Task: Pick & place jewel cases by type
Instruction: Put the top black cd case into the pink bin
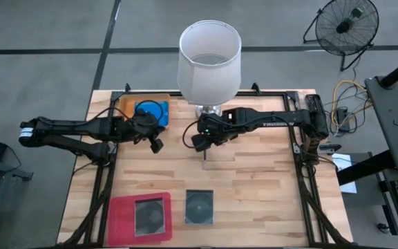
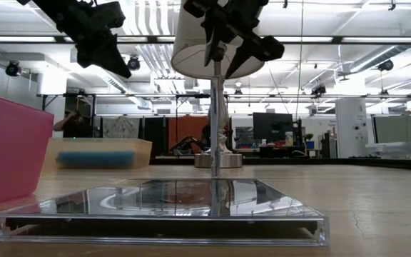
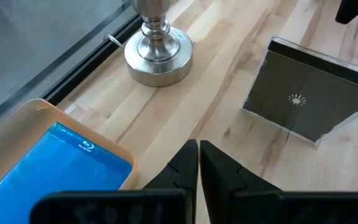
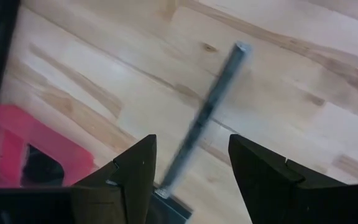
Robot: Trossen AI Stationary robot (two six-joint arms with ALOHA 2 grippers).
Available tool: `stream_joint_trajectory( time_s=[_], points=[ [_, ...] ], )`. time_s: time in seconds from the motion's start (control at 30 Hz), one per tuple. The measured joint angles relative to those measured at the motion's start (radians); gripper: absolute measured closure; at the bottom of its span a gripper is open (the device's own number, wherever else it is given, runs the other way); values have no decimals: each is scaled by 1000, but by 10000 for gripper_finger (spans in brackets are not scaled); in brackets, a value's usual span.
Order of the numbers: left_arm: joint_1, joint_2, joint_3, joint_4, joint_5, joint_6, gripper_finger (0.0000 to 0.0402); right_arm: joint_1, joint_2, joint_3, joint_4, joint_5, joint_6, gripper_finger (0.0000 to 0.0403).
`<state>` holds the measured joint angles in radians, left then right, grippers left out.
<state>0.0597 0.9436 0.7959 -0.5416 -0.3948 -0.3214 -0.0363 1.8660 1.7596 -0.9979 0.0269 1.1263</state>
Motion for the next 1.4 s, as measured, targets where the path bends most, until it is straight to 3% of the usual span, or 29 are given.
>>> stream_joint_trajectory(
  time_s=[1.4],
  points=[
    [0, 0, 0, 10, 7, -39, 402, -21, 116, 1, 1, -61, -57, 207]
  ],
)
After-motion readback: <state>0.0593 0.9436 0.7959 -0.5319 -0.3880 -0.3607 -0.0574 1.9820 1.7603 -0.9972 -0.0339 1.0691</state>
